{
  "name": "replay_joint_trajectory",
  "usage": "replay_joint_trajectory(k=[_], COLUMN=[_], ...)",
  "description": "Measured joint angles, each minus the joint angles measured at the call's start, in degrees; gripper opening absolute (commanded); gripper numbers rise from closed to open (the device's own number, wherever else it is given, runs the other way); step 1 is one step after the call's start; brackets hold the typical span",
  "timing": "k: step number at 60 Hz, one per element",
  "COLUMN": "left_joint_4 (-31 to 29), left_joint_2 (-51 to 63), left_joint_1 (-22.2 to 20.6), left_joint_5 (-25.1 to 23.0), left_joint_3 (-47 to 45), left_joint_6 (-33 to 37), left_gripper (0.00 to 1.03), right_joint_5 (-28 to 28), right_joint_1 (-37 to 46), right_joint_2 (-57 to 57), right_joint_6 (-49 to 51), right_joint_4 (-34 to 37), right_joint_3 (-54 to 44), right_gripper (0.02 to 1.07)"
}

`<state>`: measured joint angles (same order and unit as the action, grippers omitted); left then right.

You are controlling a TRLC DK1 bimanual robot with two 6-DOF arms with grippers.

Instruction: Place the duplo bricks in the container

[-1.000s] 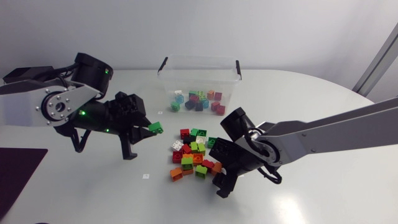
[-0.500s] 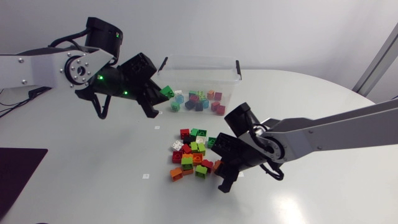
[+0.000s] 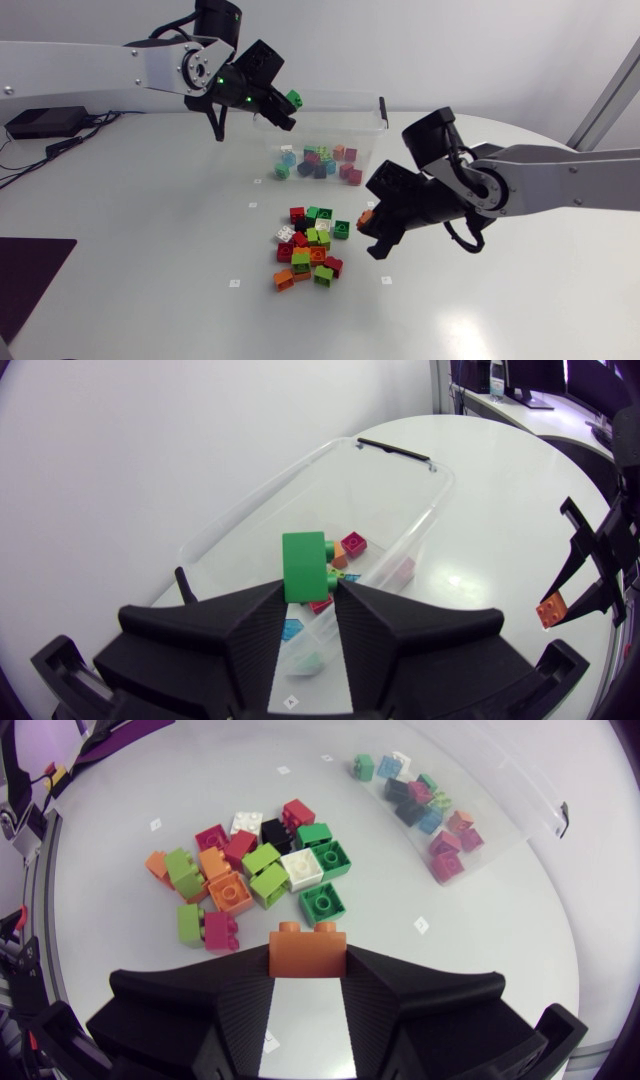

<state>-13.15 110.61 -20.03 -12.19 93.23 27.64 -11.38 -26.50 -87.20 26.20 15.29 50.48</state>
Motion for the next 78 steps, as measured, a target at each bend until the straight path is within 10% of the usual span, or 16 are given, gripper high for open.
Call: replay_joint_trajectory(k=[16, 24, 41, 78], left_joint_4=[-0.6, -2.6, -3.3, -0.3], left_joint_2=[8.8, 12.4, 11.3, -15.2], left_joint_1=[0.0, 0.0, 0.8, 2.2], left_joint_5=[2.0, 3.8, 5.2, 5.7], left_joint_3=[10.9, 15.8, 13.6, -22.0], left_joint_6=[-2.4, -3.5, -3.9, 4.4], left_gripper=[0.38, 0.98, 0.99, 0.99], right_joint_5=[-1.0, -1.4, -1.8, 1.1], right_joint_1=[2.7, 3.8, 6.6, 7.9], right_joint_2=[0.3, 0.3, -3.0, -18.2], right_joint_6=[-0.7, -2.2, -8.5, -18.1], right_joint_4=[1.3, 1.3, 0.5, -1.1], right_joint_3=[5.2, 8.6, 19.4, 38.8], right_gripper=[0.33, 0.33, 0.33, 0.33])
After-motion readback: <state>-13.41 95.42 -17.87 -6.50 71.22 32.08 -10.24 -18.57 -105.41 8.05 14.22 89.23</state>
